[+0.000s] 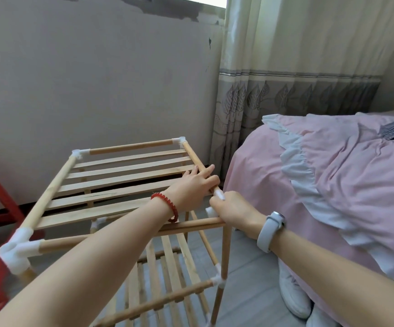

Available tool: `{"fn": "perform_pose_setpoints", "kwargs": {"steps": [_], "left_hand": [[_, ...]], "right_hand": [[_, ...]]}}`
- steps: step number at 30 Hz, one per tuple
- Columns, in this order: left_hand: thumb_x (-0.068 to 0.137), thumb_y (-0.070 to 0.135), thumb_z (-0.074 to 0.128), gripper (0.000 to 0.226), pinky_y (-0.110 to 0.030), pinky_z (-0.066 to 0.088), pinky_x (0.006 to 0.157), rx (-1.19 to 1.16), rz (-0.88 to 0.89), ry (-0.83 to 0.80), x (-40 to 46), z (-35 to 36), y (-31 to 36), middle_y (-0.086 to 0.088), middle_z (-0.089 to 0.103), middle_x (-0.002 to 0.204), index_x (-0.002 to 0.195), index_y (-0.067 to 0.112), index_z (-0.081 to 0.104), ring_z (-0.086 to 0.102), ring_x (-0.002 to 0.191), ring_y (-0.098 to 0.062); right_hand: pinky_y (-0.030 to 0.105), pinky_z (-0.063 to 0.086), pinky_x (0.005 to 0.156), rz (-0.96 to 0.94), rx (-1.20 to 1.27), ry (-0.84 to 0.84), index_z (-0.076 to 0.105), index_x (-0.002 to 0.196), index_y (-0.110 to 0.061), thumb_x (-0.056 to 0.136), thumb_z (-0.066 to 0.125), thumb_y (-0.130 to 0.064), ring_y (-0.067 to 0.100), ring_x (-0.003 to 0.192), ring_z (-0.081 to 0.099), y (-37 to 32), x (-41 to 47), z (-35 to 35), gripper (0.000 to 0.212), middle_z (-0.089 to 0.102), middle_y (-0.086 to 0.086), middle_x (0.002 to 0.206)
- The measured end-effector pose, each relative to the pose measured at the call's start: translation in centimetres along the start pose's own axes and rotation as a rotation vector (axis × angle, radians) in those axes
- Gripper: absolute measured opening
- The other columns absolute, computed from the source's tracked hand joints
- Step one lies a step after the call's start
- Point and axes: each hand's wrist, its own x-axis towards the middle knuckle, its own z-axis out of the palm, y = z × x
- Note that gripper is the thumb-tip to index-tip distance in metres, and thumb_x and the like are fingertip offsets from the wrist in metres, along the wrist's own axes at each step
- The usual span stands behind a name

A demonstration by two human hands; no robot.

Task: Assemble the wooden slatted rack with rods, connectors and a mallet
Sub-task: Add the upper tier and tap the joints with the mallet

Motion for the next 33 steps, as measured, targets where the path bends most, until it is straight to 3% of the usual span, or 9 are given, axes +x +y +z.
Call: {"fn": "perform_pose_setpoints", "kwargs": {"steps": [4, 9, 12, 15, 19, 24, 28, 30, 33], "left_hand": [[0.090, 0.003, 0.051, 0.042, -0.054, 0.032, 0.106, 0.002, 0.029, 0.075, 0.0, 0.0, 0.0, -0.017, 0.023, 0.148, 0.130, 0.014, 0.041, 0.019, 0.137, -0.046], [0.089, 0.001, 0.054, 0.042, -0.053, 0.032, 0.107, -0.047, 0.041, 0.092, 0.5, 0.1, 0.2, -0.014, 0.031, 0.142, 0.128, 0.012, 0.045, 0.018, 0.139, -0.042], [0.090, 0.000, 0.052, 0.043, -0.051, 0.029, 0.110, -0.046, 0.024, 0.079, 0.5, 0.0, 0.5, -0.015, 0.026, 0.148, 0.130, 0.012, 0.043, 0.015, 0.141, -0.042], [0.089, -0.001, 0.053, 0.048, -0.051, 0.030, 0.109, -0.057, 0.007, 0.059, 0.7, -0.2, 0.3, -0.014, 0.025, 0.149, 0.134, 0.013, 0.042, 0.013, 0.142, -0.042], [0.084, -0.002, 0.059, 0.048, -0.056, 0.034, 0.106, -0.105, 0.075, 0.099, 1.2, 0.4, -0.3, -0.014, 0.038, 0.140, 0.128, 0.012, 0.047, 0.023, 0.139, -0.043], [0.088, -0.003, 0.054, 0.048, -0.053, 0.029, 0.110, -0.113, 0.018, 0.052, 0.8, -0.3, 0.6, -0.015, 0.027, 0.149, 0.132, 0.014, 0.044, 0.015, 0.142, -0.043], [0.089, -0.003, 0.050, 0.045, -0.053, 0.031, 0.109, -0.144, 0.025, 0.037, 0.5, -0.5, 1.1, -0.014, 0.028, 0.148, 0.131, 0.013, 0.046, 0.016, 0.142, -0.043], [0.089, -0.003, 0.051, 0.043, -0.051, 0.033, 0.108, -0.165, 0.004, 0.049, 0.5, -1.0, 0.6, -0.014, 0.029, 0.146, 0.130, 0.013, 0.047, 0.019, 0.140, -0.043], [0.090, -0.003, 0.050, 0.042, -0.044, 0.024, 0.114, -0.183, -0.053, 0.065, 0.1, -1.9, 0.2, -0.014, 0.030, 0.147, 0.129, 0.012, 0.049, 0.022, 0.140, -0.039]], "right_hand": [[0.035, 0.049, 0.080, 0.077, 0.214, -0.074, 0.053, 0.086, -0.013, 0.094, 0.040, -0.024, 0.023, 0.085, 0.058, 0.6, 0.3, -0.5, 0.019, 0.051, 0.006, 0.084], [0.019, 0.045, 0.052, 0.147, 0.640, -0.197, 0.052, 0.095, -0.007, 0.099, 0.041, -0.019, 0.010, 0.060, 0.048, 0.7, -0.1, -1.0, 0.016, 0.047, 0.004, 0.077], [0.019, 0.041, 0.052, 0.095, 0.380, -0.114, 0.050, 0.082, -0.014, 0.099, 0.037, -0.022, 0.018, 0.069, 0.056, 0.9, 0.1, -0.6, 0.023, 0.046, 0.002, 0.073], [0.031, 0.044, 0.068, 0.022, 0.129, -0.041, 0.049, 0.073, -0.015, 0.095, 0.039, -0.020, 0.023, 0.074, 0.053, 0.7, 0.6, -1.1, 0.024, 0.046, 0.003, 0.071], [0.029, 0.040, 0.062, 0.038, 0.136, -0.093, 0.051, 0.078, -0.010, 0.093, 0.040, -0.018, 0.022, 0.070, 0.048, 0.4, 0.5, -1.9, 0.020, 0.049, 0.008, 0.071], [0.029, 0.037, 0.061, -0.062, 0.007, -0.012, 0.044, 0.067, -0.014, 0.092, 0.039, -0.017, 0.019, 0.062, 0.045, 0.8, -0.1, -1.6, 0.025, 0.050, 0.003, 0.066], [0.030, 0.038, 0.061, -0.241, -0.420, 0.081, 0.048, 0.090, -0.013, 0.092, 0.036, -0.020, 0.024, 0.076, 0.056, 1.1, -1.1, -1.5, 0.015, 0.060, -0.003, 0.075], [0.033, 0.038, 0.065, -0.215, -0.493, 0.043, 0.053, 0.102, -0.011, 0.093, 0.037, -0.020, 0.025, 0.077, 0.054, 0.7, -1.3, -2.7, 0.021, 0.058, 0.001, 0.077], [0.029, 0.033, 0.054, -0.014, 0.167, 0.023, 0.050, 0.068, -0.009, 0.092, 0.045, -0.014, 0.018, 0.052, 0.041, 1.2, -1.5, -5.3, 0.025, 0.050, 0.005, 0.061]]}}
